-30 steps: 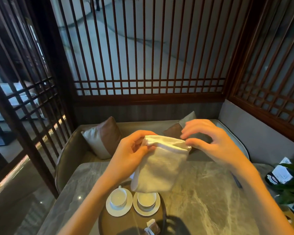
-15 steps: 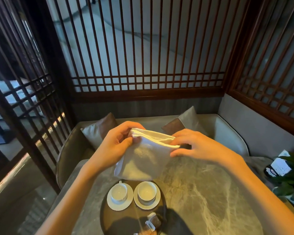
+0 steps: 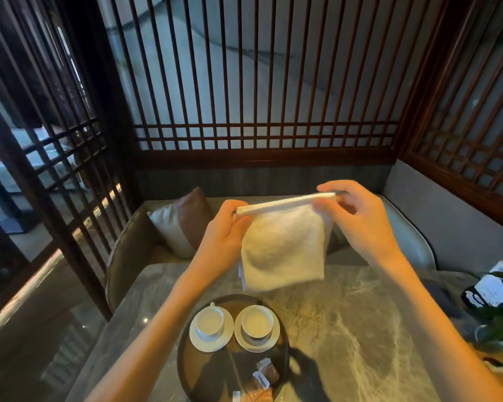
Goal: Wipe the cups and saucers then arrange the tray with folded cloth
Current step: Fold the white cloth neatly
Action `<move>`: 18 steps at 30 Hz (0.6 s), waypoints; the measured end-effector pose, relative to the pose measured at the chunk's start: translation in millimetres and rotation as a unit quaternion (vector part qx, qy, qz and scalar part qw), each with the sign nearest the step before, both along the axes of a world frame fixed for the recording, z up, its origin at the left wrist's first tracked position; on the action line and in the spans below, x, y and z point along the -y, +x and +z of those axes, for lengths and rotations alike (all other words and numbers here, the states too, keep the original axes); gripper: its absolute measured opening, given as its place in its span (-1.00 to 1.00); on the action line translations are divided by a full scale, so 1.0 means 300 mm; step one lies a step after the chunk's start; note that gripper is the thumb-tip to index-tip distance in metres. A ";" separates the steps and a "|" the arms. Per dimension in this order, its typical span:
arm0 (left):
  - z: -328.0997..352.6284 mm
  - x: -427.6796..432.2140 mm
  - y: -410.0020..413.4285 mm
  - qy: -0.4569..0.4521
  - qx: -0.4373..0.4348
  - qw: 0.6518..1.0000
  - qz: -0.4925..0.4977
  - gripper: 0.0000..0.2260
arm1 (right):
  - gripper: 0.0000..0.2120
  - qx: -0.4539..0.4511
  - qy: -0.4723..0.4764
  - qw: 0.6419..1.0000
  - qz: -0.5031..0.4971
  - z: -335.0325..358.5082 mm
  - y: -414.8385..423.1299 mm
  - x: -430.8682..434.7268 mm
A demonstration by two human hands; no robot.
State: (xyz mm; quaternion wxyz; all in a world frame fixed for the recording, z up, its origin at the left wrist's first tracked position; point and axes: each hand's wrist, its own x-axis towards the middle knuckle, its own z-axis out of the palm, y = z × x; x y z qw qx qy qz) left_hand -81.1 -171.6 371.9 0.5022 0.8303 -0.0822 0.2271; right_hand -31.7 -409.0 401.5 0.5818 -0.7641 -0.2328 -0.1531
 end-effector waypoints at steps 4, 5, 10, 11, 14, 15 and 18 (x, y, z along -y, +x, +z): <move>0.022 0.007 0.013 -0.066 -0.009 0.997 -0.026 -0.85 | -0.57 -0.162 0.147 0.970 0.106 -0.073 -0.051 -0.031; 0.024 0.006 0.013 -0.092 -0.026 0.994 -0.045 -0.84 | -0.52 -0.203 0.119 0.964 0.123 -0.103 -0.068 -0.047; -0.028 -0.021 0.013 -0.221 -0.164 0.954 -0.115 -0.74 | -0.65 -0.254 0.097 0.962 0.028 -0.185 -0.082 -0.114; -0.052 -0.033 0.017 -0.283 -0.193 0.932 -0.122 -0.77 | -0.63 -0.258 0.091 0.962 0.018 -0.182 -0.081 -0.124; -0.133 -0.058 0.019 -0.485 -0.281 0.811 -0.169 -0.69 | -0.57 -0.275 0.077 0.958 0.023 -0.197 -0.067 -0.139; -0.159 -0.055 0.010 -0.532 -0.306 0.767 -0.188 -0.58 | -0.58 -0.283 0.078 0.956 0.019 -0.202 -0.062 -0.142; -0.223 -0.032 -0.013 -0.551 -0.341 0.723 -0.238 -0.42 | -0.56 -0.317 0.075 0.945 -0.004 -0.224 -0.044 -0.135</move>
